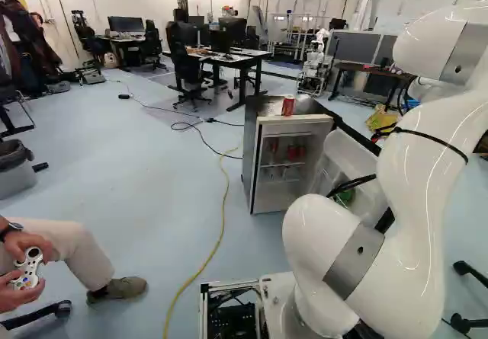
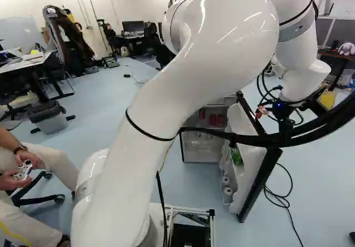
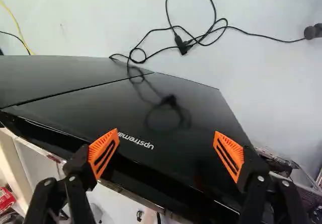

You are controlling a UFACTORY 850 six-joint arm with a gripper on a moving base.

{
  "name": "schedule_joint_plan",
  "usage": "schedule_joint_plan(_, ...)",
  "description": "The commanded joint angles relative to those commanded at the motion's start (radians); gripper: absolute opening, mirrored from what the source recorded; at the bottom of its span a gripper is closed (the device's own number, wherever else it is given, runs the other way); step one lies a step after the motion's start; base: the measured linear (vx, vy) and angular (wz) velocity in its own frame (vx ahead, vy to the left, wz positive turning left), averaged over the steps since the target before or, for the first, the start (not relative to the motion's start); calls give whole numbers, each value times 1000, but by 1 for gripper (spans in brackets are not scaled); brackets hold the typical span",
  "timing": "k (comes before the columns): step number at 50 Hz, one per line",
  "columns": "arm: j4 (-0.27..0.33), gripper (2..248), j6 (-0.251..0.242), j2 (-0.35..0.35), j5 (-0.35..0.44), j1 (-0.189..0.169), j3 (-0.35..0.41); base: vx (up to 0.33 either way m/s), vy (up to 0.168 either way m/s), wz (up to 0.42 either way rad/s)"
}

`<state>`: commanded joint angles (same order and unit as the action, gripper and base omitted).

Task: Grab a drink from the fridge

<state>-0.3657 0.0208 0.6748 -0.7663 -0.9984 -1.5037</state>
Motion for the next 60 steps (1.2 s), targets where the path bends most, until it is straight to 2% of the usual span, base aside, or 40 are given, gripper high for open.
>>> schedule_joint_plan(60,0,247,0,-103,0,75,161,0,0,0)
